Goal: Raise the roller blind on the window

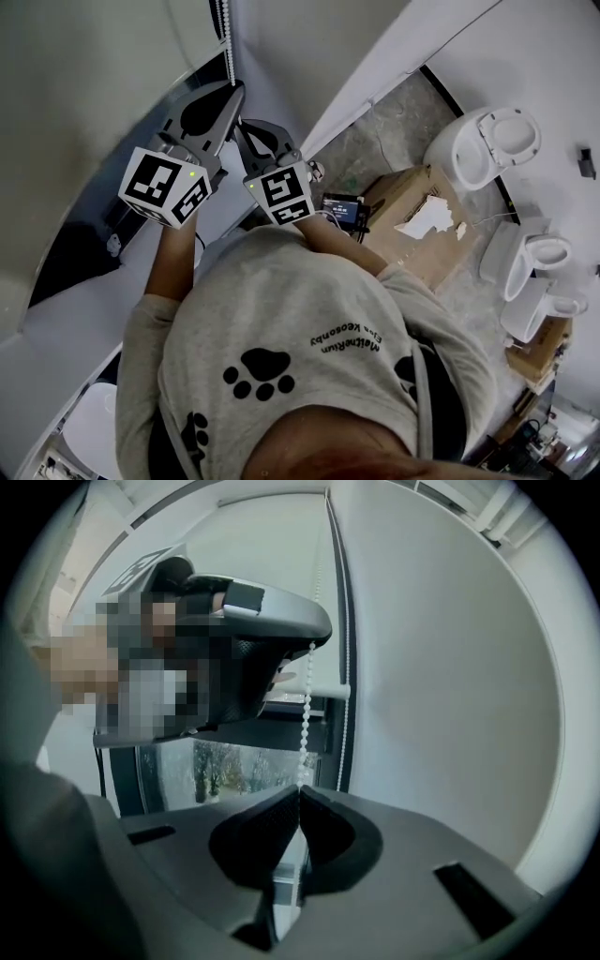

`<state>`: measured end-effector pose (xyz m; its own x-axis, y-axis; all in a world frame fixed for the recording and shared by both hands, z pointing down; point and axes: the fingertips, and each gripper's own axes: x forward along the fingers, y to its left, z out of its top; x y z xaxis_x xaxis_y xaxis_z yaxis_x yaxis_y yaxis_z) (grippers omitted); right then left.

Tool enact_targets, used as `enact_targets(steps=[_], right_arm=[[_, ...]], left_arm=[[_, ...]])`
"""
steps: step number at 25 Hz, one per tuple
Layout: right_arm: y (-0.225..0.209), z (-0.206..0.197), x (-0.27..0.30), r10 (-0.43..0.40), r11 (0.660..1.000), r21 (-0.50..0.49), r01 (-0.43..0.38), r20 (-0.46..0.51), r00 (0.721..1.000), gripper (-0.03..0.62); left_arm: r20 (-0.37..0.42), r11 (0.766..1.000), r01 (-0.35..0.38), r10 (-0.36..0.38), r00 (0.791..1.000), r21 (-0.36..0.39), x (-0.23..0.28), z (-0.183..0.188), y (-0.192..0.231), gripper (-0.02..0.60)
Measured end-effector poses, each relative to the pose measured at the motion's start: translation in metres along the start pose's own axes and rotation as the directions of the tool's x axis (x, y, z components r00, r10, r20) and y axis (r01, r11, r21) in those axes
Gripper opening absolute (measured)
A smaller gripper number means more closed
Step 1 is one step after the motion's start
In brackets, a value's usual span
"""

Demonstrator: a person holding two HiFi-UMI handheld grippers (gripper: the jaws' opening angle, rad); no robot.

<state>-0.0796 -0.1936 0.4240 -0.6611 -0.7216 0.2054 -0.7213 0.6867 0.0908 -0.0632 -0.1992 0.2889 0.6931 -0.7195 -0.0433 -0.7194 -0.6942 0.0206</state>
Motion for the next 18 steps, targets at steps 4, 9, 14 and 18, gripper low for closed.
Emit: enact_targets(steps=[4, 9, 14, 18], right_arm=[[0.002, -0.025, 0.006, 0.001, 1.000, -0.018, -0.002, -0.040, 0.999, 0.011], [0.004, -0.056, 0.012, 0.004, 1.000, -0.004, -0.004, -0.118, 0.993, 0.011], [0.008, -0.092, 0.016, 0.022, 1.000, -0.013, -0.025, -0.179, 0.984, 0.011], [0.008, -0.112, 0.017, 0.035, 0.999, 0.013, -0.033, -0.209, 0.977, 0.011]], left_arm=[[-0.007, 0.999, -0.014, 0.014, 1.000, -0.033, -0.001, -0.026, -0.003, 0.011], [-0.047, 0.999, -0.030, 0.028, 0.998, -0.032, -0.003, -0.057, -0.001, 0.011], [-0.074, 0.998, -0.038, 0.034, 0.997, -0.057, -0.005, -0.093, -0.001, 0.011], [-0.091, 0.996, -0.031, 0.023, 0.996, -0.084, -0.006, -0.112, -0.002, 0.009]])
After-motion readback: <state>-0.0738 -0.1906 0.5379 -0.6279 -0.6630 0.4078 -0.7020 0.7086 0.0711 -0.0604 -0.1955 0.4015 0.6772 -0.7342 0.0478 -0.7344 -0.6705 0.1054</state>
